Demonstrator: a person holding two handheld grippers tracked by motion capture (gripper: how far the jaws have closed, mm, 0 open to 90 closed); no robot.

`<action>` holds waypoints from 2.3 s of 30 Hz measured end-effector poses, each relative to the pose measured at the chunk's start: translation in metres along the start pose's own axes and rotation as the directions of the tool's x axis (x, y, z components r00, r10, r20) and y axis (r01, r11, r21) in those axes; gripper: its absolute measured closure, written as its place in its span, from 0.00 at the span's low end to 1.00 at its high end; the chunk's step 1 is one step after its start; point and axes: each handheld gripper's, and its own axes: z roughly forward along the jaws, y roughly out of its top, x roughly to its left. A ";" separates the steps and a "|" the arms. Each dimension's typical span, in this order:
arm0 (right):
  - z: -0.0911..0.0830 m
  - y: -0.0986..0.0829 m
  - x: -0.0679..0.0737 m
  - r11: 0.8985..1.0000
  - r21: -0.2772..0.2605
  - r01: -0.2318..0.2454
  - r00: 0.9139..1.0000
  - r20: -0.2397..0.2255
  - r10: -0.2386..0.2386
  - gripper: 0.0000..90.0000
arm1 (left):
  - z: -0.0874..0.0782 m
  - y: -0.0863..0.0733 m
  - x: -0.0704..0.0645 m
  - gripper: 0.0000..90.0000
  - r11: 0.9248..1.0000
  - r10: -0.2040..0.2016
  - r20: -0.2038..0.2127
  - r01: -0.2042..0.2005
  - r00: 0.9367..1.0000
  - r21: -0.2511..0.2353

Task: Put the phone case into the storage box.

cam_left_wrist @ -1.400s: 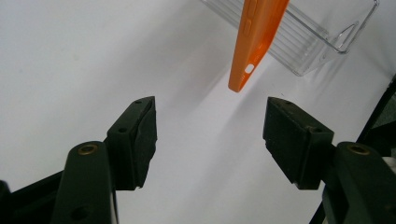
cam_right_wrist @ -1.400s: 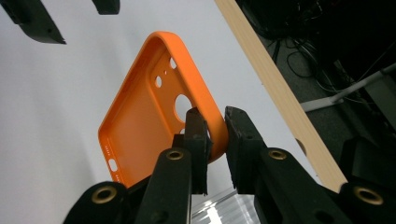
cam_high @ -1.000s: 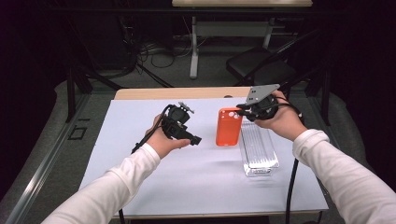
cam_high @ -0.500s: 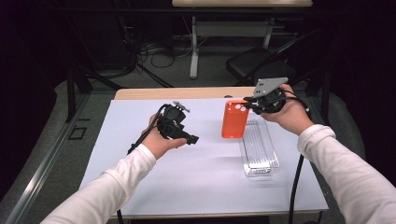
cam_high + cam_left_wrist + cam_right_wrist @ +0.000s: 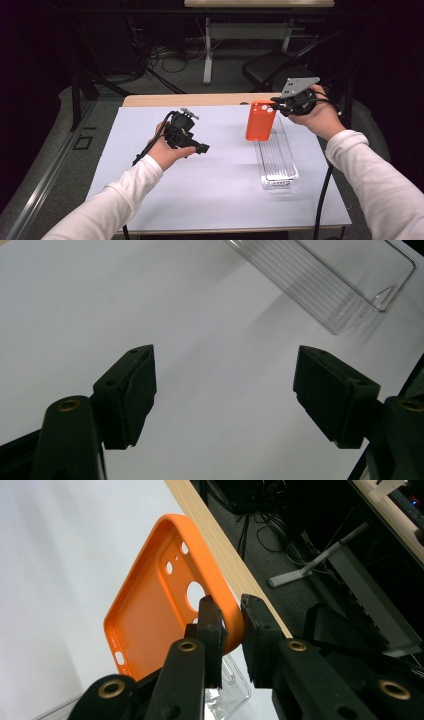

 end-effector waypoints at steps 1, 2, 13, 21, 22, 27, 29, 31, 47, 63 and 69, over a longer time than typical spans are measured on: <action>-0.001 -0.001 -0.001 1.000 0.001 -0.003 1.000 0.002 0.003 0.88 | 0.000 0.000 0.000 0.28 1.000 0.002 -0.002 -0.002 1.000 -0.001; -0.001 -0.002 -0.002 1.000 0.003 0.000 1.000 0.004 0.000 0.88 | -0.001 0.000 0.001 0.28 1.000 0.001 -0.003 -0.001 1.000 -0.002; -0.003 -0.008 -0.007 1.000 0.017 0.011 1.000 0.025 -0.011 0.88 | -0.001 -0.001 0.002 0.27 1.000 -0.016 0.007 0.016 1.000 -0.009; -0.003 -0.016 -0.016 0.999 0.031 0.033 0.999 0.037 -0.034 0.88 | -0.002 -0.003 0.004 0.24 1.000 -0.013 0.022 0.014 1.000 -0.017; -0.003 -0.017 -0.017 0.999 0.029 0.036 0.999 0.034 -0.037 0.88 | -0.002 -0.003 0.004 0.24 1.000 -0.015 0.024 0.015 1.000 -0.017; -0.002 -0.023 -0.021 0.998 0.023 0.066 0.997 0.025 -0.066 0.88 | -0.002 -0.004 0.005 0.22 1.000 -0.016 0.027 0.016 1.000 -0.016; -0.002 -0.025 -0.022 0.996 0.026 0.080 0.996 0.027 -0.081 0.88 | -0.002 -0.004 0.005 0.22 1.000 -0.018 0.028 0.018 0.999 -0.020; -0.002 -0.026 -0.023 0.995 0.021 0.094 0.995 0.027 -0.095 0.88 | -0.002 -0.004 0.005 0.22 1.000 -0.018 0.028 0.019 0.999 -0.021; 0.002 -0.035 -0.023 0.980 -0.007 0.200 0.976 0.086 -0.199 0.88 | 0.001 -0.005 0.005 0.22 1.000 -0.015 0.029 0.016 0.999 -0.017; 0.022 -0.047 -0.018 0.975 -0.018 0.220 0.968 0.125 -0.216 0.88 | 0.002 -0.006 0.007 0.21 1.000 -0.012 0.025 0.012 1.000 -0.014; 0.034 -0.053 -0.019 0.977 -0.015 0.215 0.968 0.132 -0.211 0.88 | 0.004 -0.008 0.007 0.21 1.000 -0.017 0.027 0.017 0.999 -0.011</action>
